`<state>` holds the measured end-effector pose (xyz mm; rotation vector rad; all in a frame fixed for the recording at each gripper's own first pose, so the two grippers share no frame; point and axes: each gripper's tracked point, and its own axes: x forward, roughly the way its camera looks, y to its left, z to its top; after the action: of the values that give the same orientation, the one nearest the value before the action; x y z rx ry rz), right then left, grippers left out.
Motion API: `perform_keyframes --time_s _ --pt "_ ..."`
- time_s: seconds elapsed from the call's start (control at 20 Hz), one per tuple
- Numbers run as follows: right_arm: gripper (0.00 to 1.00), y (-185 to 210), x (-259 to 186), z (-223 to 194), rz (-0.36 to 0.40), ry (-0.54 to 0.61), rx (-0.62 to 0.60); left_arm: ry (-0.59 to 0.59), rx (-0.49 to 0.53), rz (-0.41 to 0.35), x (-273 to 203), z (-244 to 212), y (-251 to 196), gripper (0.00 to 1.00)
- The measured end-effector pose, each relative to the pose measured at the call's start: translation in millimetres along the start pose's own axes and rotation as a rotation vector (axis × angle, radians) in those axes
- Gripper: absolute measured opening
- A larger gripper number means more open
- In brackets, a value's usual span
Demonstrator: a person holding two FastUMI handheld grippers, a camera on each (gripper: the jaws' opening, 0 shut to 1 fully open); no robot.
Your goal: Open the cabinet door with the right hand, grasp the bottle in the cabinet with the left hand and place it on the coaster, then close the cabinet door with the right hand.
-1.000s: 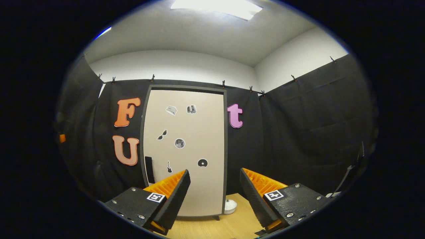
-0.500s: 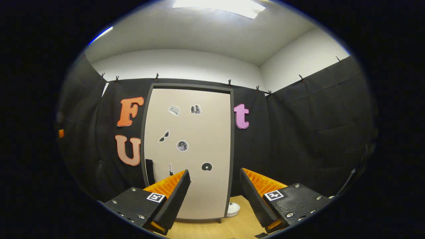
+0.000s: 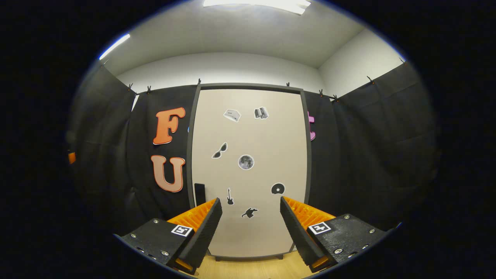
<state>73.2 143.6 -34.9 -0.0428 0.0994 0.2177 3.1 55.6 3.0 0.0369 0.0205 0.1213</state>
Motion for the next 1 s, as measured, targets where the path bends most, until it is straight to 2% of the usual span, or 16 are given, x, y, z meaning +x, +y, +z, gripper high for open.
perform_keyframes --time_s 0.15,0.3,0.35,0.5,0.55,0.7,0.75,0.8,1.0 --pt "0.93 28 20 -12 0.037 0.021 0.003 0.002 0.004 0.010 1 -3 8 0.99" --pt "0.93 51 42 -28 0.064 0.053 0.002 0.005 0.009 0.022 0 -6 16 0.99" --pt "0.93 58 50 -34 0.073 0.064 0.002 0.007 0.009 0.027 0 -7 21 0.96" --pt "0.93 76 75 -49 0.082 0.085 -0.003 0.011 0.009 0.040 -1 -11 30 0.96" --pt "0.93 82 84 -54 0.083 0.098 -0.005 0.014 0.013 0.046 1 -13 33 0.99" --pt "0.93 100 104 -67 0.093 0.121 0.005 0.028 0.016 0.064 -1 -18 45 0.96" --pt "0.93 103 112 -72 0.086 0.128 0.004 0.032 0.018 0.073 -2 -20 50 0.99" --pt "0.92 106 120 -77 0.081 0.136 -0.001 0.035 0.021 0.084 -3 -22 55 0.96" --pt "0.83 118 144 -91 0.085 0.165 -0.003 0.037 0.031 0.124 -5 -24 72 0.96"
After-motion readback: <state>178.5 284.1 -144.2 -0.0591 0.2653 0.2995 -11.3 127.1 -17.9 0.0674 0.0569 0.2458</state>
